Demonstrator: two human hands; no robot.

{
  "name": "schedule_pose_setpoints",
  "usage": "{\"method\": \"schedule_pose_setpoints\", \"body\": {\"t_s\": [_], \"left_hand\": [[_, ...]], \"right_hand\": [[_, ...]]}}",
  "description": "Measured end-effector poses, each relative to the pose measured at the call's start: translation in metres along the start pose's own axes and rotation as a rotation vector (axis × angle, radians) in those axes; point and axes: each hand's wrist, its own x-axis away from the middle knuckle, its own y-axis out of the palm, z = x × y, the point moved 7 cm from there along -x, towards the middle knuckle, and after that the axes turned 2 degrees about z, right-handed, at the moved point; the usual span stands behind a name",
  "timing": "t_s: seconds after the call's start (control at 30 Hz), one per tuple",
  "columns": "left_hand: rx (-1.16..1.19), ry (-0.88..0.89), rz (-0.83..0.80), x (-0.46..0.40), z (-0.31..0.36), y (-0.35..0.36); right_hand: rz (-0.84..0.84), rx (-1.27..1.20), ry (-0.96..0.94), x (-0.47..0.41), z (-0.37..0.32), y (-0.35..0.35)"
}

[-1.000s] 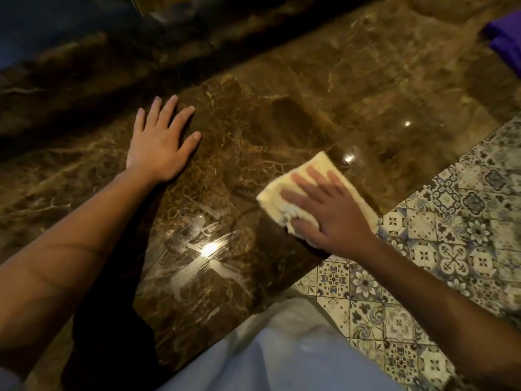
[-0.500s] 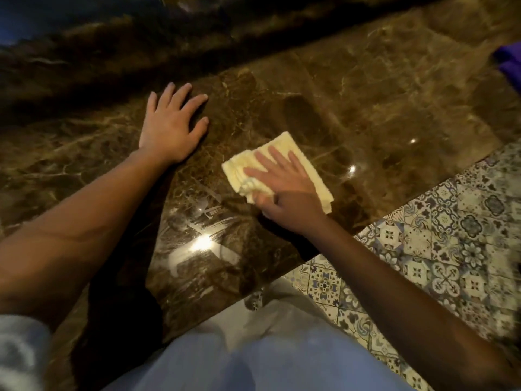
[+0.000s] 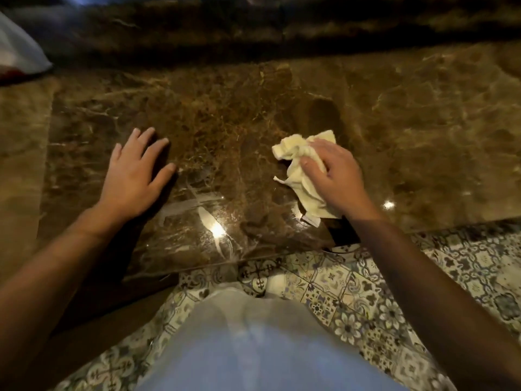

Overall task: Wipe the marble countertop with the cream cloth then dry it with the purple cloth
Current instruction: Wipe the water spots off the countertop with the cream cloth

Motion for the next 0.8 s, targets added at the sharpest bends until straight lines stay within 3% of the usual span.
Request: {"method": "schedule_pose_setpoints", "body": {"t_s": [0.17, 0.4, 0.6, 0.8], "left_hand": [[-0.065, -0.031, 0.082, 0.014, -0.003, 0.014], [-0.056, -0.025, 0.127, 0.013, -0.007, 0.015], [-0.054, -0.016, 0.126, 0.013, -0.005, 0.015], [-0.035, -0.011, 0.137, 0.013, -0.009, 0.016]], "right_hand": [[-0.133, 0.154, -0.097, -0.015, -0.028, 0.043], [-0.277, 0.199, -0.287, 0.057, -0.095, 0.090], [-0.173, 0.367, -0.280, 0.096, -0.105, 0.100], [-0.001, 0.312, -0.162, 0.041, -0.076, 0.071]]}}
